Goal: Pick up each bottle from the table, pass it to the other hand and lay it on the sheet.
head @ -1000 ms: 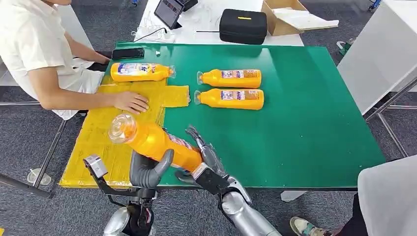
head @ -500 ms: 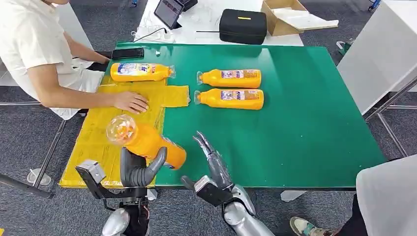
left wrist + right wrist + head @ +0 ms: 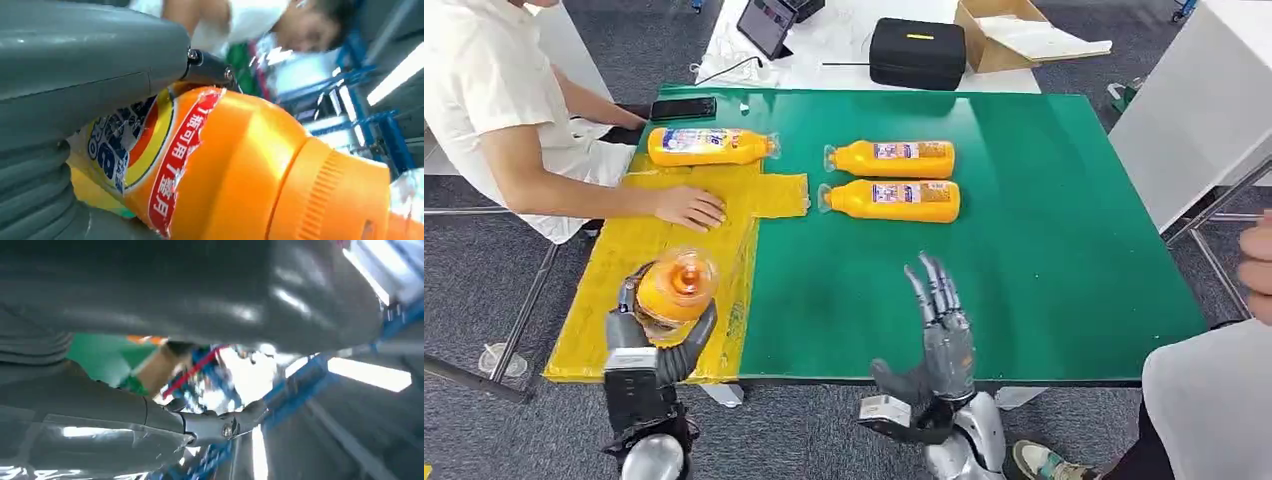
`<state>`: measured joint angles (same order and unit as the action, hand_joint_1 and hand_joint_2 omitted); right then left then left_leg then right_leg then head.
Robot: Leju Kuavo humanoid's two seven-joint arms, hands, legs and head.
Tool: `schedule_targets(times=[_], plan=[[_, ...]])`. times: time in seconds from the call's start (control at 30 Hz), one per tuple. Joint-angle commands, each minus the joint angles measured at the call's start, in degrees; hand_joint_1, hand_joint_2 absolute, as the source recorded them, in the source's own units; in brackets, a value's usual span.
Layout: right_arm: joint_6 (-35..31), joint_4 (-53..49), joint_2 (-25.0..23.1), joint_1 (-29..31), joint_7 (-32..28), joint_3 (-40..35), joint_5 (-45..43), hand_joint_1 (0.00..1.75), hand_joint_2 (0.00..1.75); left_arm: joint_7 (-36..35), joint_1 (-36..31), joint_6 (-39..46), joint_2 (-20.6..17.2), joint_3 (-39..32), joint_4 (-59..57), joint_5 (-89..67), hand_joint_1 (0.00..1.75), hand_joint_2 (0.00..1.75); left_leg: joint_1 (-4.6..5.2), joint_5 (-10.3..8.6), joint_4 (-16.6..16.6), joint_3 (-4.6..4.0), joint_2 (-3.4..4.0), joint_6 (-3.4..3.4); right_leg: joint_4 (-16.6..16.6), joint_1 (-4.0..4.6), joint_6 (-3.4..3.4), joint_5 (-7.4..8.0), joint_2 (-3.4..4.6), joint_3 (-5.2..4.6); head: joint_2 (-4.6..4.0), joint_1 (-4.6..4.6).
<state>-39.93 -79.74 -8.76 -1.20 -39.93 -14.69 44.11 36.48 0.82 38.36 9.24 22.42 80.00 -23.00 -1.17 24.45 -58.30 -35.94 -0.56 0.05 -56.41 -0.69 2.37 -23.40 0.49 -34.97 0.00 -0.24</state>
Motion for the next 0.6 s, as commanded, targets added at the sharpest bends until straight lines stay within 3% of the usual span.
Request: schedule_targets(times=[0.03,0.3,0.4,0.6], plan=[[-0.07,0.94,1.19,2.53,-0.07,-3.8,-5.0,0.0,0.0,-14.33,-10.65,1.57,-4.97,0.28,-23.4,-30.22,1.75,1.75,0.04,-0.08,0.17,0.25,-0.03,0.02,0.12,-0.02,-0.07,0.03,-0.09,0.25,0.0,0.0],[-0.07,8.98,2.91,7.56,-0.07,-13.11,-13.11,0.0,0.0,-18.31,-23.45,-13.32,-5.58,7.06,-43.38,-37.46,1.75,1.75,0.0,-0.18,0.13,0.27,-0.03,0.01,0.09,0.03,-0.11,0.07,-0.14,0.29,0.0,0.0],[-0.07,10.48,3.14,8.82,-0.07,-15.67,-15.73,0.0,0.0,-14.99,-25.65,-17.51,-5.44,7.78,-45.85,-35.33,1.75,1.75,0.02,-0.11,0.18,0.52,0.06,0.05,0.12,0.04,-0.17,0.01,-0.09,0.51,0.0,0.0],[-0.07,11.92,3.19,9.27,-0.07,-17.51,-18.45,0.0,0.0,-15.36,-27.38,-18.91,-6.07,8.5,-48.96,-35.4,1.75,1.75,-0.01,-0.13,0.08,0.15,0.07,-0.02,0.03,0.02,-0.07,0.05,0.03,0.16,0.02,0.0]])
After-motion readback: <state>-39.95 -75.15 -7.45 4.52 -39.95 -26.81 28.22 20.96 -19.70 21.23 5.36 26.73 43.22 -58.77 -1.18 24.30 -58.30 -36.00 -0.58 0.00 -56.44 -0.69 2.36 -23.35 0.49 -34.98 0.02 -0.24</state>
